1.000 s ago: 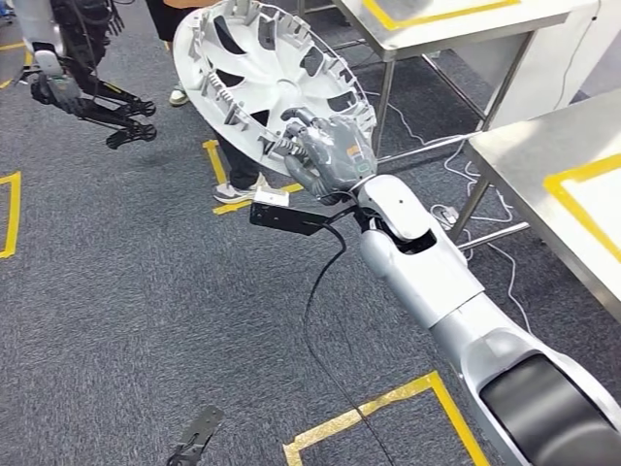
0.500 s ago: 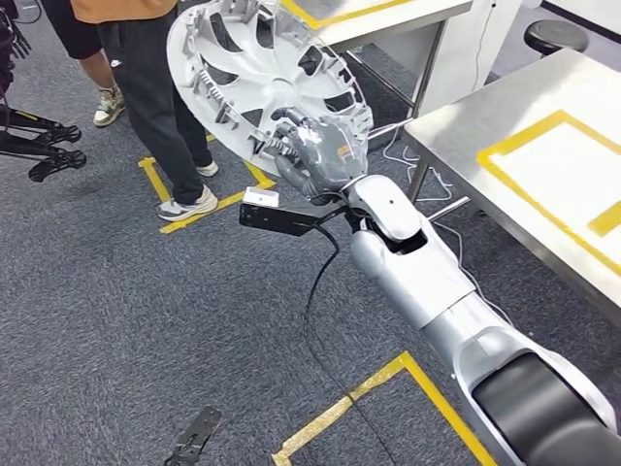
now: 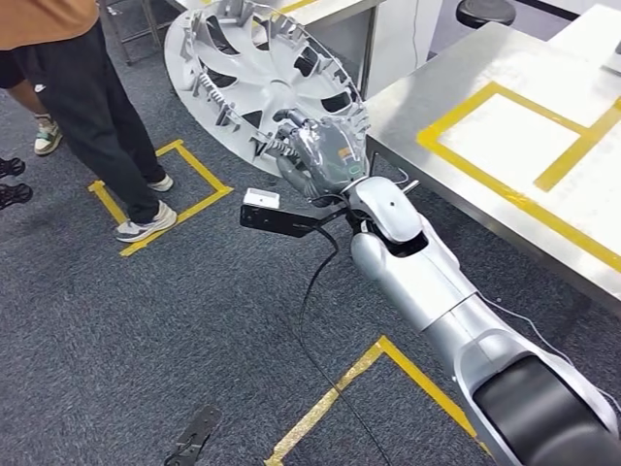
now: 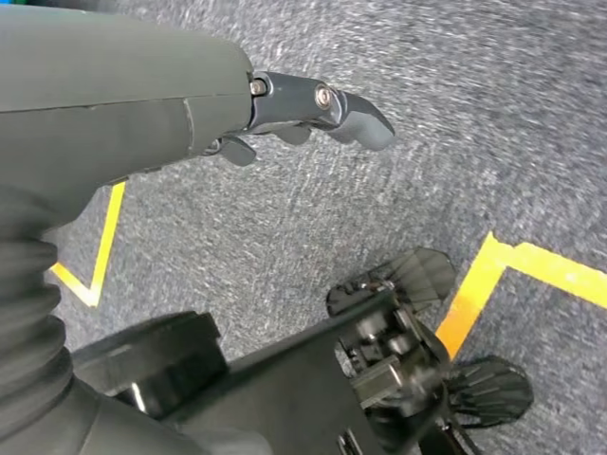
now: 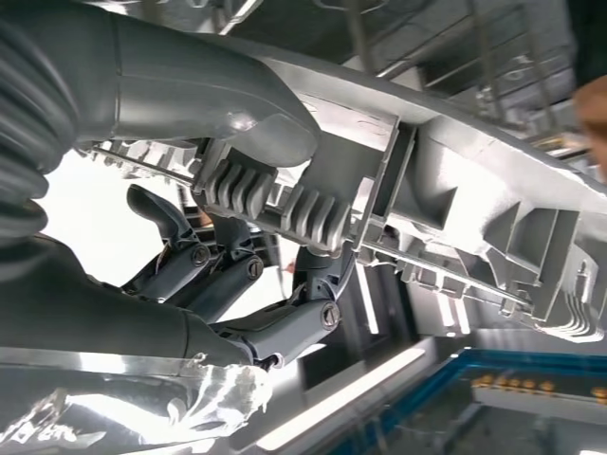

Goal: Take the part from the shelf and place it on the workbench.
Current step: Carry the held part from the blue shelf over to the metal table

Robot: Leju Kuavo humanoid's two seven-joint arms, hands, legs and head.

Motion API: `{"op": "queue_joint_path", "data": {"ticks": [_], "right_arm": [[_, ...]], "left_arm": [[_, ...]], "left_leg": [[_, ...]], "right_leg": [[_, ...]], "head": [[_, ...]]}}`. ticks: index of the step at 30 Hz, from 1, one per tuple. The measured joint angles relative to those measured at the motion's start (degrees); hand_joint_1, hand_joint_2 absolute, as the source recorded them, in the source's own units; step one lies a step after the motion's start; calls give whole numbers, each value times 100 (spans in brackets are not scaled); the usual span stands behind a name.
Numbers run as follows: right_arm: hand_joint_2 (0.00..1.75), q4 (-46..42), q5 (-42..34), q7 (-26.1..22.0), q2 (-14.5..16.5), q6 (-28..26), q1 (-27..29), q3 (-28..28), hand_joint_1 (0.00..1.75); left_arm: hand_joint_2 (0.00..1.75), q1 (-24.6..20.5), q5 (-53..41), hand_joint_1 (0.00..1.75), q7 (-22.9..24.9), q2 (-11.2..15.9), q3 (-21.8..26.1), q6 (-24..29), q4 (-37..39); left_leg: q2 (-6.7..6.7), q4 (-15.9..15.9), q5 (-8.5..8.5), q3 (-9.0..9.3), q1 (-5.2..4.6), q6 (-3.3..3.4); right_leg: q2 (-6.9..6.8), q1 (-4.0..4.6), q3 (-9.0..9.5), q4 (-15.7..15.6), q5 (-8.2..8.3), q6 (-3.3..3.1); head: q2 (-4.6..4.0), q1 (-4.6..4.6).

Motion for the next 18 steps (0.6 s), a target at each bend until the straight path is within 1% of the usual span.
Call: {"op": "queue_joint_path", "data": {"ticks": [1,2,3,4,5,6,7,8,9,10,11,12,13,14,15,16,17,18], "right_arm": [[175,0,0,2,3,0,-5,-1,175],[175,0,-1,3,13,1,-7,-1,175],[175,1,-1,4,25,1,-4,1,175],[175,1,0,4,36,2,4,2,175],[175,1,1,3,45,2,14,4,175],[175,2,2,2,49,3,22,5,175],[175,3,3,2,49,3,24,5,175],[175,4,3,2,50,4,22,5,175],[175,6,3,2,53,4,16,5,175],[175,9,3,2,59,4,3,5,175],[175,12,3,0,71,2,-10,6,175],[175,15,4,-2,80,1,-20,7,175],[175,20,4,-3,87,-1,-27,7,175],[175,24,4,-3,88,-2,-28,7,175],[175,29,4,-3,84,-2,-28,5,175],[175,34,3,-1,79,-2,-31,4,175],[175,38,3,-1,76,-2,-34,3,175],[175,42,3,-1,77,-2,-34,3,175]], "left_arm": [[175,-11,0,0,0,-3,-1,0,0],[175,-19,0,0,0,-4,-1,0,0],[175,-21,0,0,0,-3,-1,0,0],[175,-16,0,0,1,-4,-1,0,0],[175,-8,0,0,2,-4,-1,0,0],[175,0,0,0,4,-4,-1,0,0],[175,3,0,0,6,-1,-1,0,0],[175,1,0,0,8,2,-1,0,0],[175,-2,0,0,10,6,-1,0,0],[175,-6,0,0,10,6,-1,0,0],[175,-9,0,0,14,5,-1,0,0],[175,-9,-1,0,18,4,-1,0,0],[175,-11,-1,0,22,2,-1,0,0],[175,-14,-1,0,27,2,-1,0,0],[175,-19,-2,0,28,1,-1,0,0],[175,-24,-2,0,28,0,-1,1,0],[175,-25,-2,0,28,-1,-1,1,0],[175,-22,-2,0,28,2,-1,1,0]], "left_leg": [[-77,68,-64,-19,11,-29],[-203,245,-175,-98,21,-56],[-344,540,-322,-244,28,-74],[-443,911,-472,-448,30,-86],[-490,1253,-578,-649,30,-95],[-508,1464,-594,-791,31,-100],[-518,1480,-503,-840,33,-103],[-544,1295,-323,-781,41,-106],[-633,977,-107,-647,64,-116],[-797,606,74,-483,98,-131],[-944,304,173,-345,132,-135],[-1057,108,205,-257,154,-128],[-1093,18,193,-216,157,-103],[-1029,0,182,-207,153,-60],[-957,-14,191,-196,147,-19],[-886,-25,200,-182,144,23],[-813,-37,205,-169,142,61],[-741,-41,201,-156,132,88]], "right_leg": [[67,-19,16,-22,13,-30],[132,-40,34,-43,25,-60],[199,-54,42,-53,29,-81],[267,-60,42,-56,31,-97],[345,-62,41,-56,31,-104],[424,-65,41,-56,31,-106],[505,-69,43,-56,32,-103],[586,-78,45,-55,36,-94],[665,-91,45,-53,40,-77],[746,-92,27,-36,41,-48],[822,-96,-3,-20,43,-14],[893,-102,-34,-12,48,26],[961,-109,-64,-14,59,67],[1028,-127,-82,-34,76,103],[1008,-132,-101,-37,79,133],[888,-123,-142,21,38,154],[709,-109,-226,182,-59,171],[491,-95,-358,461,-210,183]], "head": [[0,-1],[0,-6],[0,-10],[0,-15],[0,-18],[0,-18],[0,-18],[0,-18],[0,-18],[0,-21],[0,-22],[0,-23],[0,-32],[0,-37],[0,-42],[0,-28],[0,-3],[0,17]]}}
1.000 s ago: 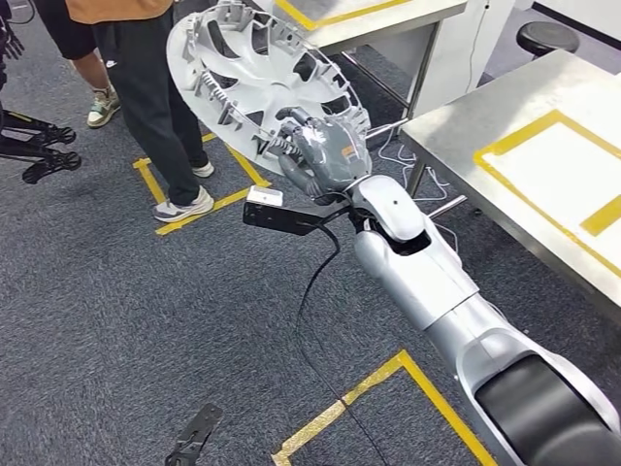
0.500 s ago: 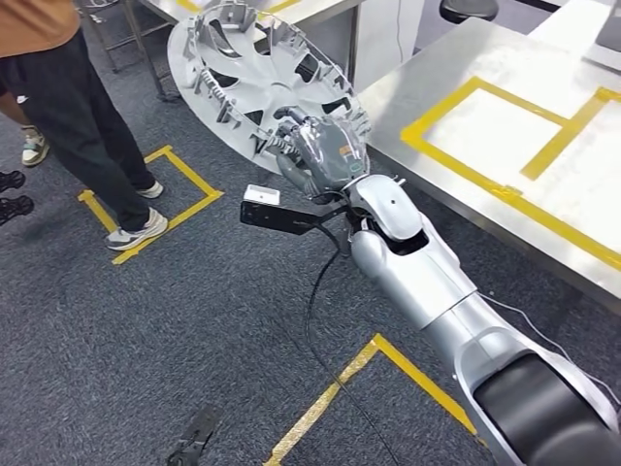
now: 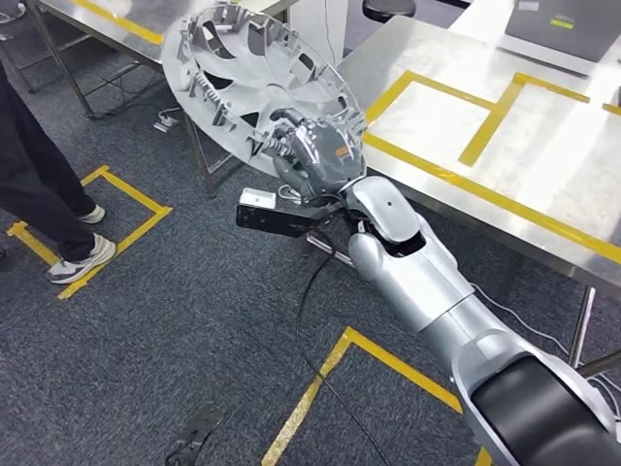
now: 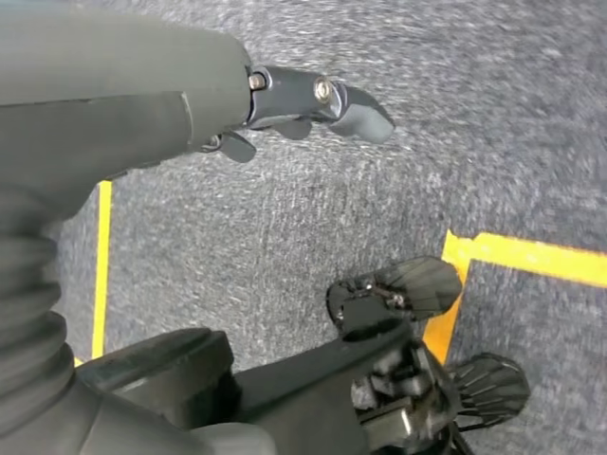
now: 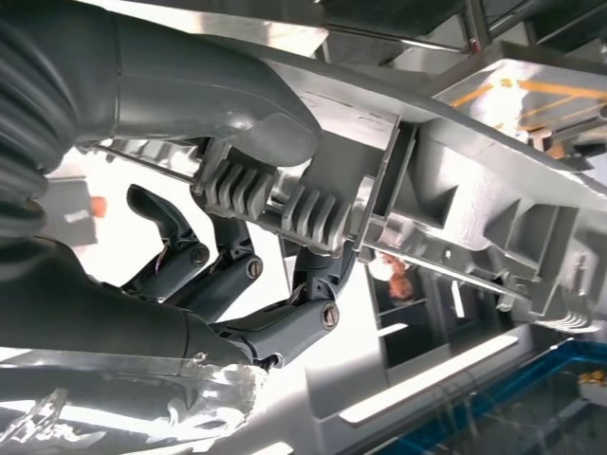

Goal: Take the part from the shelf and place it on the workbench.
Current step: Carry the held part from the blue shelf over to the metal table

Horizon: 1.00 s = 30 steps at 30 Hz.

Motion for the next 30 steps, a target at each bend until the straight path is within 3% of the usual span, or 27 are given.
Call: {"op": "queue_joint_path", "data": {"ticks": [2,3,4,8,13,15,17,18,21,22,24,26,28,30], "right_arm": [[175,13,1,-4,2,0,5,1,175],[175,21,1,-6,2,0,9,1,175],[175,28,2,-8,1,0,10,2,175],[175,38,2,-3,1,0,7,3,175],[175,38,2,0,1,0,5,2,175],[175,38,2,1,3,0,-2,2,175],[175,39,2,-1,15,-1,-14,3,175],[175,42,4,1,20,-2,-22,3,175],[175,71,14,5,37,-6,3,12,175],[175,82,16,5,42,-7,20,16,175],[175,92,16,7,42,-7,30,17,175],[175,95,16,8,44,-7,25,18,175],[175,99,19,9,50,-10,18,19,175],[175,106,20,12,47,-14,20,19,175]], "left_arm": [[175,14,0,0,0,9,1,-1,0],[175,18,0,0,0,15,1,0,0],[175,19,0,0,0,18,2,0,0],[175,16,2,0,0,10,0,0,0],[175,16,2,0,0,10,0,-1,0],[175,17,2,0,0,9,1,0,0],[175,18,2,0,0,12,2,0,0],[175,14,2,0,-1,9,1,0,0],[175,31,2,0,-2,0,1,-1,0],[175,43,2,0,-2,-1,1,-1,0],[175,44,2,0,-2,5,2,0,0],[175,40,2,0,-2,12,1,0,0],[175,38,0,0,-2,14,1,-1,0],[175,32,-4,0,-2,11,1,-1,0]], "left_leg": [[150,1,-16,14,-19,32],[230,1,-25,21,-23,37],[305,2,-36,30,-24,36],[503,3,-91,101,-25,0],[518,3,-98,110,-27,-8],[542,6,-113,120,-50,-29],[609,6,-131,135,-88,-70],[593,45,-186,137,-89,-116],[303,1152,-693,-430,-56,-239],[239,1455,-748,-626,-56,-245],[180,1118,-410,-529,-47,-238],[-84,430,-75,-223,-4,-235],[-281,58,-5,-53,22,-205],[-200,11,-19,-29,11,-126]], "right_leg": [[-239,3,-339,713,-311,29],[-278,0,-454,950,-373,37],[-301,0,-469,991,-337,41],[-496,10,94,-2,191,17],[-553,15,175,-141,244,10],[-694,49,275,-315,241,5],[-749,81,351,-467,228,-32],[-642,76,366,-496,233,-84],[-164,12,370,-536,271,-238],[-53,6,371,-536,271,-249],[114,-9,373,-534,277,-232],[268,-24,348,-517,283,-180],[399,-31,296,-516,301,-109],[490,-46,257,-552,328,-35]], "head": [[0,23],[0,22],[0,24],[0,24],[0,25],[0,30],[0,23],[0,15],[0,-29],[0,-38],[0,-38],[0,-45],[1,-55],[1,-59]]}}
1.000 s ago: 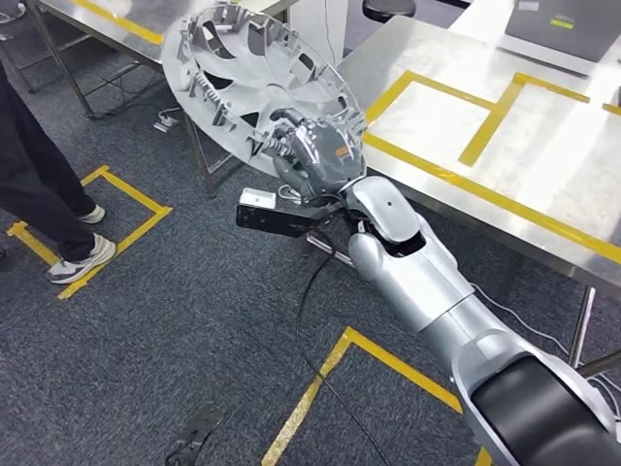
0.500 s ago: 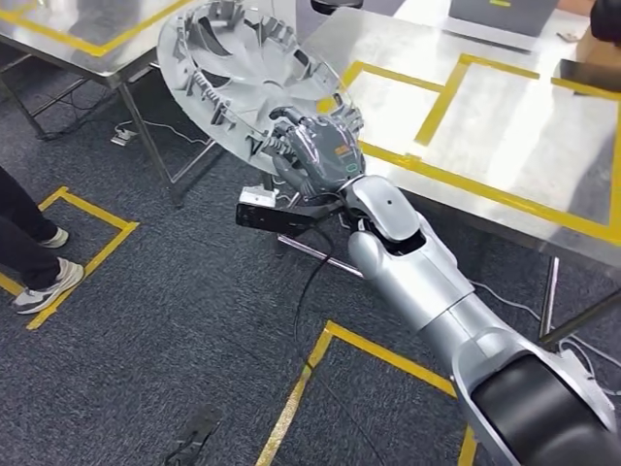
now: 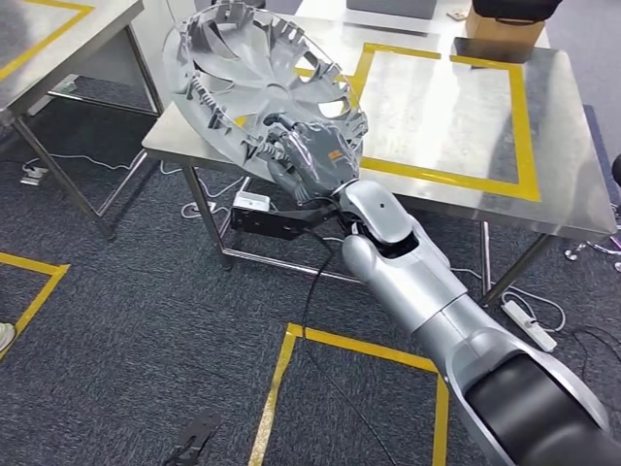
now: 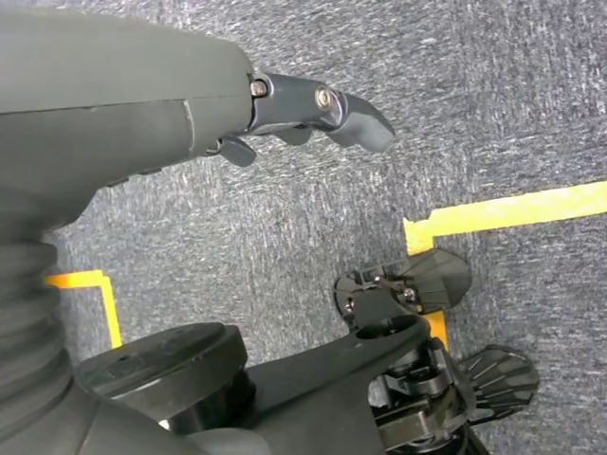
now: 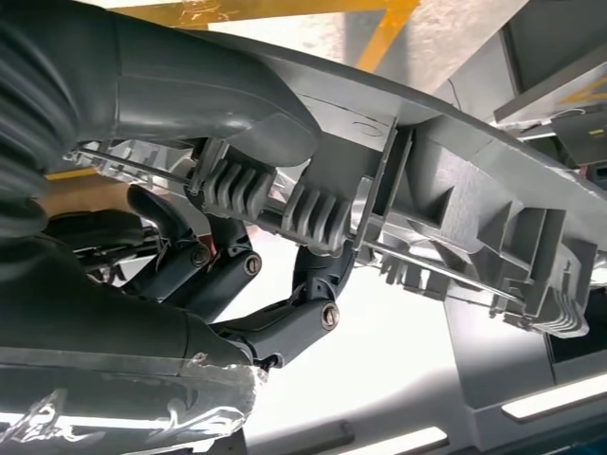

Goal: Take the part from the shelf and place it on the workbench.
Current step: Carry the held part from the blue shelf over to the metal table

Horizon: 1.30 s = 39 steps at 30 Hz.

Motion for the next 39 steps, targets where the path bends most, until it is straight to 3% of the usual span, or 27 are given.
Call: {"op": "queue_joint_path", "data": {"ticks": [2,4,6,7,8,9,11,13,15,16,18,19,21,22,23,24,26,28,32,33,39], "right_arm": [[175,4,0,7,-11,-1,0,-1,175],[175,7,1,11,-15,-2,3,0,175],[175,13,2,7,-16,-3,13,1,175],[175,15,4,3,-17,-3,16,1,175],[175,16,6,-1,-18,-3,17,1,175],[175,17,9,-3,-18,-3,15,1,175],[175,17,16,2,-16,-6,-1,1,175],[175,17,22,8,-8,-18,-18,1,175],[175,16,28,10,-3,-29,-20,1,175],[175,16,31,11,-4,-32,-20,1,175],[175,16,32,17,-1,-33,-21,2,175],[175,17,33,20,4,-34,-14,3,175],[175,26,51,22,12,-40,13,5,175],[175,33,81,25,13,-56,27,5,175],[175,40,137,34,13,-85,37,5,175],[175,45,207,50,13,-121,42,6,175],[175,48,337,84,13,-192,36,8,175],[175,48,401,98,13,-245,7,12,175],[175,50,428,101,11,-282,-17,21,175],[175,50,428,102,12,-281,-17,25,175],[175,58,428,96,14,-271,-34,77,175]], "left_arm": [[175,-6,-3,0,0,-2,-1,0,0],[175,1,-4,0,0,4,0,-2,0],[175,13,-5,0,0,10,1,-8,0],[175,14,-6,0,0,12,1,-13,0],[175,12,-7,0,0,10,1,-17,0],[175,10,-8,0,0,8,0,-24,0],[175,7,-10,0,0,4,-1,-39,0],[175,8,-12,0,0,7,-1,-52,0],[175,4,-13,0,3,10,-1,-60,0],[175,-2,-13,0,5,9,-1,-61,0],[175,-15,-13,0,7,7,-1,-61,0],[175,-14,-13,0,7,8,-1,-62,0],[175,0,-13,0,10,9,-1,-63,0],[175,7,-14,0,12,10,-1,-63,0],[175,7,-17,0,14,10,-1,-63,0],[175,2,-22,0,15,13,-1,-64,0],[175,-22,-32,0,15,18,-1,-70,0],[175,-50,-42,0,15,16,-1,-79,0],[175,-60,-59,0,15,4,-1,-107,0],[175,-60,-61,0,15,5,-1,-115,0],[175,-61,-56,0,66,13,-1,-167,0]], "left_leg": [[130,-22,11,24,-3,89],[262,-34,6,49,-17,148],[407,-32,-13,69,-33,174],[480,-32,-24,81,-36,177],[545,-31,-38,97,-36,173],[608,-31,-58,121,-36,163],[713,-25,-106,173,-61,118],[812,-23,-138,207,-104,65],[934,-40,-157,235,-121,13],[926,-34,-184,247,-112,-18],[726,201,-357,146,-85,-77],[583,480,-506,2,-73,-98],[460,1190,-785,-395,-69,-125],[448,1418,-813,-544,-68,-132],[444,1462,-731,-606,-68,-132],[441,1303,-553,-566,-68,-126],[409,637,-129,-289,-59,-119],[346,109,41,-62,-39,-87],[291,-38,43,-12,-34,-33],[284,-38,46,-13,-38,-17],[272,-38,51,-17,-53,41]], "right_leg": [[-217,19,-72,110,-84,54],[-593,46,-317,658,-389,81],[-750,44,-646,1373,-683,102],[-776,43,-722,1545,-709,107],[-795,43,-690,1499,-634,108],[-834,45,-542,1234,-475,102],[-1073,83,-115,478,-171,74],[-1230,125,105,70,-75,18],[-1110,130,95,43,-76,-49],[-1033,117,94,34,-69,-80],[-891,73,107,10,-53,-146],[-825,54,112,5,-49,-167],[-687,37,112,4,-50,-191],[-622,34,114,4,-51,-192],[-561,28,118,4,-52,-191],[-507,20,124,5,-53,-184],[-423,12,130,17,-62,-139],[-376,26,98,44,-75,-82],[-389,53,102,16,-58,-205],[-402,54,117,-4,-51,-201],[-438,43,164,-91,-22,-19]], "head": [[-1,40],[-1,91],[-1,102],[-1,102],[-1,103],[-1,103],[-1,109],[-1,93],[-1,75],[-1,75],[-1,62],[-1,51],[-1,28],[-1,23],[-1,21],[-1,20],[-1,9],[-1,-7],[-1,-6],[-1,-2],[-1,-7]]}}
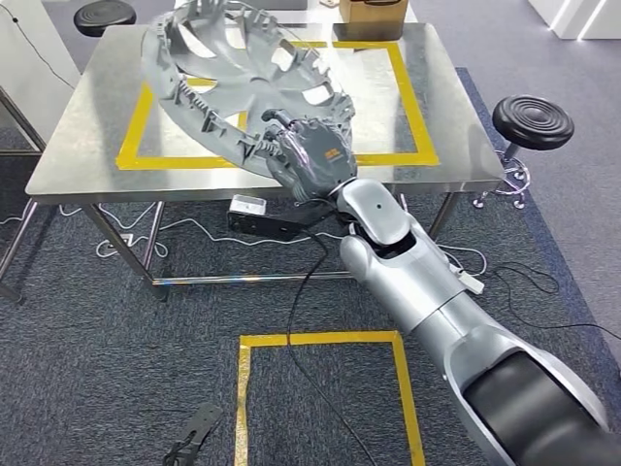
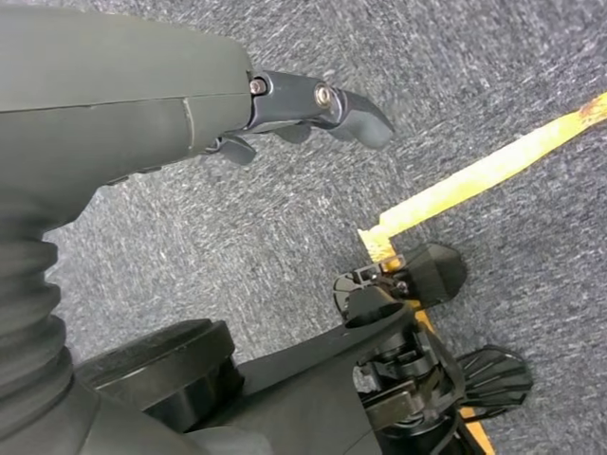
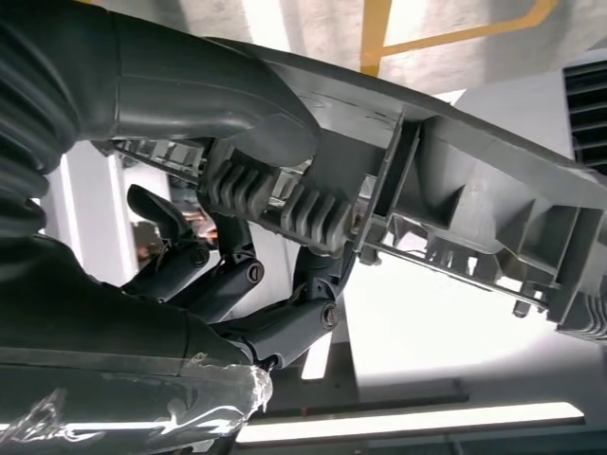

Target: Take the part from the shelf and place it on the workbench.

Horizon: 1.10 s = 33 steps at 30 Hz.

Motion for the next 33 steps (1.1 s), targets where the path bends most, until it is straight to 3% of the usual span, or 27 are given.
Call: {"op": "queue_joint_path", "data": {"ticks": [4,7,9,10,12,13,14,16,17,19,21,22,23,25,27,28,29,30,31,33], "right_arm": [[175,2,-1,-4,13,20,-13,37,175],[175,2,-8,0,15,27,-20,38,175],[175,1,-14,-3,16,30,-21,38,175],[175,1,-16,-5,16,31,-18,38,175],[175,2,-17,-6,15,33,7,38,175],[175,3,-17,-8,14,33,28,38,175],[175,3,-17,-9,14,34,51,38,175],[175,5,-19,-13,12,35,89,38,175],[175,11,-21,-13,5,36,99,38,175],[175,17,-22,-21,4,37,112,42,175],[175,13,-20,-21,7,35,114,42,175],[175,11,-22,-15,1,34,117,40,175],[175,11,-26,-8,-3,34,125,37,175],[175,27,-29,-2,-16,35,199,34,175],[175,61,-23,-2,-42,36,329,35,175],[175,79,-21,-2,-57,36,391,36,175],[175,98,-22,-1,-72,36,441,36,175],[175,117,-25,0,-82,37,477,36,175],[175,133,-27,1,-87,37,508,36,175],[175,166,-26,2,-95,37,560,40,175]], "left_arm": [[175,-1,9,0,48,17,0,-14,0],[175,2,1,0,51,25,1,-8,0],[175,6,-5,0,53,28,2,-4,0],[175,11,-7,0,53,30,2,-3,0],[175,32,-8,0,53,32,2,-3,0],[175,46,-9,0,53,33,2,-2,0],[175,57,-11,0,53,33,2,-2,0],[175,68,-14,0,54,37,2,2,0],[175,67,-15,0,54,41,2,6,0],[175,64,-17,0,55,55,2,16,-1],[175,59,-22,0,57,53,2,22,-2],[175,50,-24,0,59,50,1,23,-2],[175,35,-25,0,58,47,1,23,-2],[175,27,-25,0,57,43,0,23,-2],[175,67,-25,0,58,44,1,23,-2],[175,89,-25,0,59,44,2,23,-2],[175,106,-25,0,59,46,2,23,-1],[175,117,-25,0,59,49,2,23,-1],[175,129,-25,0,59,55,2,23,-2],[175,174,-25,0,58,85,5,24,-2]], "left_leg": [[-5,-15,-21,-1,-40,117],[10,-134,-61,87,-27,208],[36,-155,-85,171,-14,237],[52,-155,-107,204,-14,236],[88,-154,-165,276,4,200],[101,-152,-203,326,25,166],[109,-151,-246,386,55,121],[114,-145,-353,521,123,-4],[113,-142,-404,575,149,-74],[114,-167,-478,643,161,-189],[114,-193,-473,692,171,-256],[119,-103,-408,658,185,-284],[124,101,-314,540,193,-314],[137,757,-234,93,195,-371],[146,1245,-544,-369,175,-405],[150,1304,-758,-537,160,-393],[151,1234,-909,-655,134,-355],[151,1041,-919,-720,99,-293],[149,741,-702,-746,50,-210],[124,-135,368,-683,-89,-30]], "right_leg": [[6,-43,18,-47,34,140],[-54,-38,-9,38,31,191],[-185,-36,-195,391,-159,194],[-243,-37,-361,731,-296,201],[-292,-62,-736,1401,-502,233],[-311,-82,-831,1526,-488,255],[-332,-109,-817,1433,-377,281],[-392,-187,-528,750,5,394],[-407,-208,-384,409,89,423],[-395,-209,-229,95,84,333],[-344,-181,-187,118,-20,136],[-320,-180,-151,119,-60,80],[-304,-179,-96,111,-104,32],[-276,-178,71,52,-209,-41],[-254,-171,299,-38,-335,-84],[-237,-169,432,-90,-403,-96],[-214,-167,573,-144,-470,-99],[-190,-167,714,-202,-540,-95],[-169,-165,854,-260,-609,-85],[-121,-148,1098,-353,-764,-34]], "head": [[0,-5],[0,4],[0,22],[0,37],[0,37],[0,38],[0,37],[0,46],[0,66],[0,86],[0,75],[0,68],[0,57],[0,35],[0,22],[0,13],[0,6],[0,-4],[0,-21],[0,-58]]}}
